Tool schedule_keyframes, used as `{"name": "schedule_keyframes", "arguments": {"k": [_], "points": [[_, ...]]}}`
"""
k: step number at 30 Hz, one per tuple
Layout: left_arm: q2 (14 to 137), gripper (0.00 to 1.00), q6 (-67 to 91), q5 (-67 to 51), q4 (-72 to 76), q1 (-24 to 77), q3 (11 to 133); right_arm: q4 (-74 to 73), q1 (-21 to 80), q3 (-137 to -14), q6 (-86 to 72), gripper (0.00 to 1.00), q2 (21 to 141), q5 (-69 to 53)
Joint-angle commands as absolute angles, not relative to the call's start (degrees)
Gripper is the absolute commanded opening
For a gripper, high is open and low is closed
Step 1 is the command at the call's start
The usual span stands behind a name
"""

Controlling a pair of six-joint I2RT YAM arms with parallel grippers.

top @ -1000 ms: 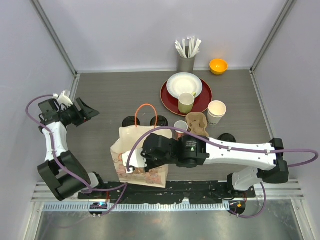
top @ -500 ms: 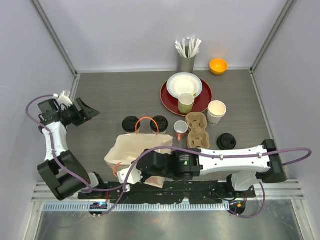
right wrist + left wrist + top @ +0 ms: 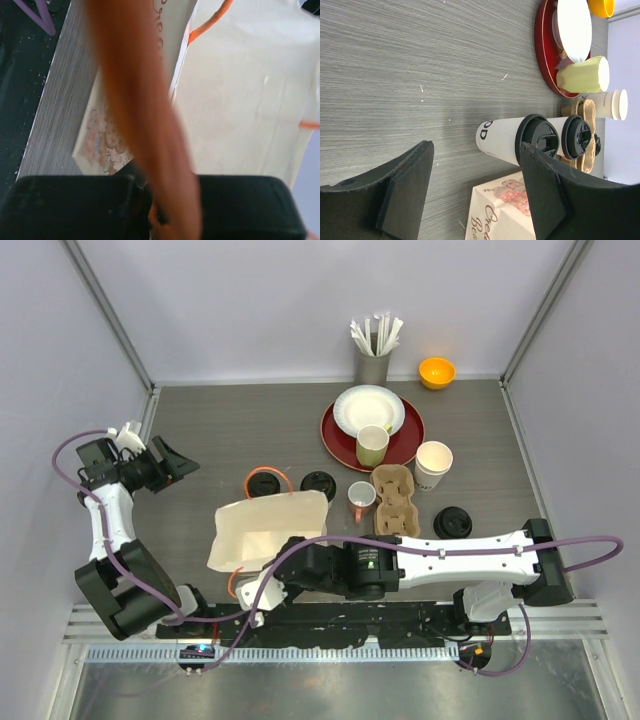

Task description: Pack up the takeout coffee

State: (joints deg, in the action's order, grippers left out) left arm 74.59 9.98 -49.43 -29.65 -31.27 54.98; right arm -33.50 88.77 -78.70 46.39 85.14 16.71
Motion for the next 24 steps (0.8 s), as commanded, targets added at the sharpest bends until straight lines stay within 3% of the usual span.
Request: {"name": "schedule_keyframes", "arguments": {"k": [1,12,14,18,24], "points": [[75.1,0.73,9.1,-51.4,-30.1,-31.7,57.0,-32.5,88.9,-80.5,44.5,0.01,84.0,14.7],[74.6,0.73,9.0,-51.9,-30.5,-31.6,57.2,-31.3,87.1,-78.4,41.3,0.01,83.0,10.3],[74.7,0.73,8.9,-52.0,-30.7,-31.7,57.3,-31.3,87.0,-78.6,41.1,0.11,83.0,11.2],[74.4,0.73,8.5,-52.1,-30.8,-31.8,57.4,-31.3,86.9,-79.6,39.2,0.51,83.0,12.7],[74.2,0.73,7.2,-53.0,-32.1,-31.6,58.5,-31.5,86.7,-83.4,34.5,0.7,82.7,12.7]]}}
